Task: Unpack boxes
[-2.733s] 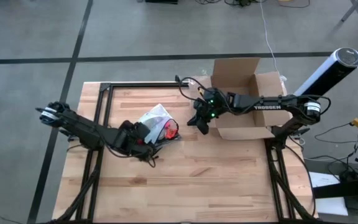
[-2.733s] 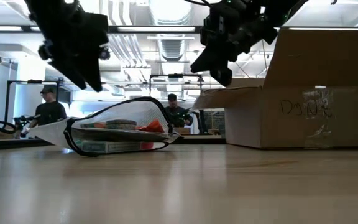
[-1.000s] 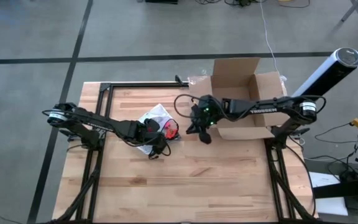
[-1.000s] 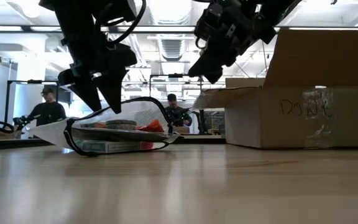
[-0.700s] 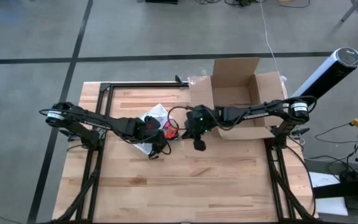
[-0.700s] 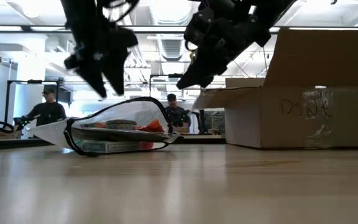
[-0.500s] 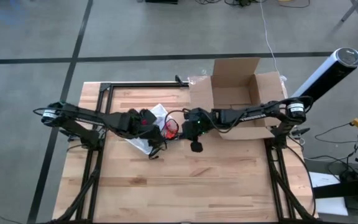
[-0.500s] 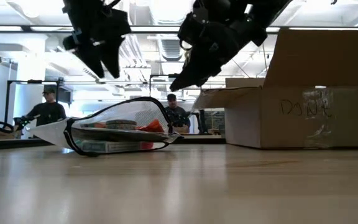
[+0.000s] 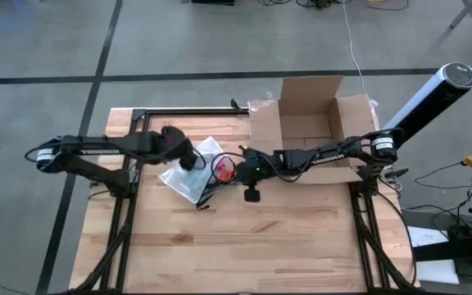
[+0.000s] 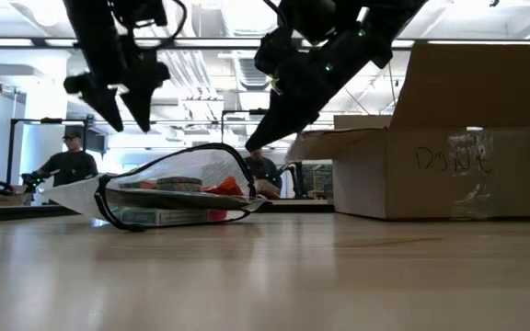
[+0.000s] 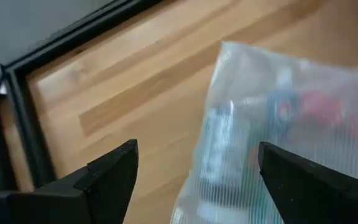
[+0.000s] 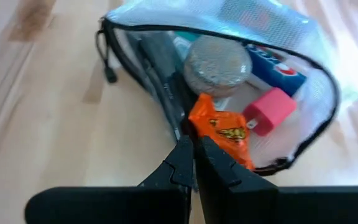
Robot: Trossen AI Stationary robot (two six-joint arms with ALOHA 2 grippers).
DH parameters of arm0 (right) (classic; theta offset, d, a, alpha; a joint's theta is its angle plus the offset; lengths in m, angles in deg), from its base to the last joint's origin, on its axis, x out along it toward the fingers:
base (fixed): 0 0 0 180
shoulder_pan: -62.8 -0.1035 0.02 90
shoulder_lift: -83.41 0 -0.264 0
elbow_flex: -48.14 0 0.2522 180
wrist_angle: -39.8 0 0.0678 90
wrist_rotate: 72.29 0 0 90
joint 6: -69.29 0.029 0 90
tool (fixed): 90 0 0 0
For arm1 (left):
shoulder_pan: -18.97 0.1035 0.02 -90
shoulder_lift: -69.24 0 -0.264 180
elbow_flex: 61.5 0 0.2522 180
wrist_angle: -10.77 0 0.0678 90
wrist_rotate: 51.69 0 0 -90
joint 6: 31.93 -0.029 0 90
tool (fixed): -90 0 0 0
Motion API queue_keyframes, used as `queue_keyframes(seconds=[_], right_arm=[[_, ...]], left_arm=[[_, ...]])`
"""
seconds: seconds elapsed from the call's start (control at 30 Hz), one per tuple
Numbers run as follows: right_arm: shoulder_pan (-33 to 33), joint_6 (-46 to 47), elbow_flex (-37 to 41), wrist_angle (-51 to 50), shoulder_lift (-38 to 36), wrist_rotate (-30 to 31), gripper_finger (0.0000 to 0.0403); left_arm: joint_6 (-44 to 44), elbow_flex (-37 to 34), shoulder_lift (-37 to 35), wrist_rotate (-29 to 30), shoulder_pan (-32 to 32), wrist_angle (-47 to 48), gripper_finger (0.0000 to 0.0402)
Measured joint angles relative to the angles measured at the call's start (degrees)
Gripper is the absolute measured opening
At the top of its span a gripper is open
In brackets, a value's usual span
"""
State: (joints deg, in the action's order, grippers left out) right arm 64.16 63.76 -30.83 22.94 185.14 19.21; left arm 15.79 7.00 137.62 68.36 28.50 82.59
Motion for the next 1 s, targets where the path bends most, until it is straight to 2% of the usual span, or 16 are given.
queue_keyframes(seconds=[0.2, 0.33, 0.43, 0.53, 0.77, 0.9, 1.0], right_arm=[[-2.1, 0.93, -0.02, 0.7, 0.0, 5.87, 0.0], [-4.18, -1.96, -0.02, 2.1, 0.38, 6.22, 0.0], [-5.58, -3.33, 0.0, 2.41, 1.62, 5.96, 0.0], [-6.31, -3.02, 0.07, 2.22, 2.74, 5.86, 0.0], [-6.66, -1.32, 0.07, 2.14, 5.16, 5.79, 0.0], [-6.58, -1.8, 0.07, 2.2, 6.84, 5.63, 0.0], [-6.45, -2.0, 0.07, 1.85, 8.23, 5.58, 0.0]], left_arm=[[-6.76, -3.78, -0.71, -6.21, 10.73, -12.73, 0.031], [-11.73, -3.85, 2.02, -10.46, 16.2, -17.45, 0.0299], [-14.82, -3.86, 4.84, -15.16, 19.25, -20.84, 0.0256], [-15.91, -3.86, 7.67, -19.0, 21.12, -22.71, 0.0194], [-17.26, -3.88, 11.4, -20.36, 21.6, -23.59, 0.0061], [-17.48, -3.88, 12.06, -20.6, 21.62, -23.68, 0.0012], [-17.52, -3.88, 12.21, -20.79, 21.61, -23.79, 0.0004]])
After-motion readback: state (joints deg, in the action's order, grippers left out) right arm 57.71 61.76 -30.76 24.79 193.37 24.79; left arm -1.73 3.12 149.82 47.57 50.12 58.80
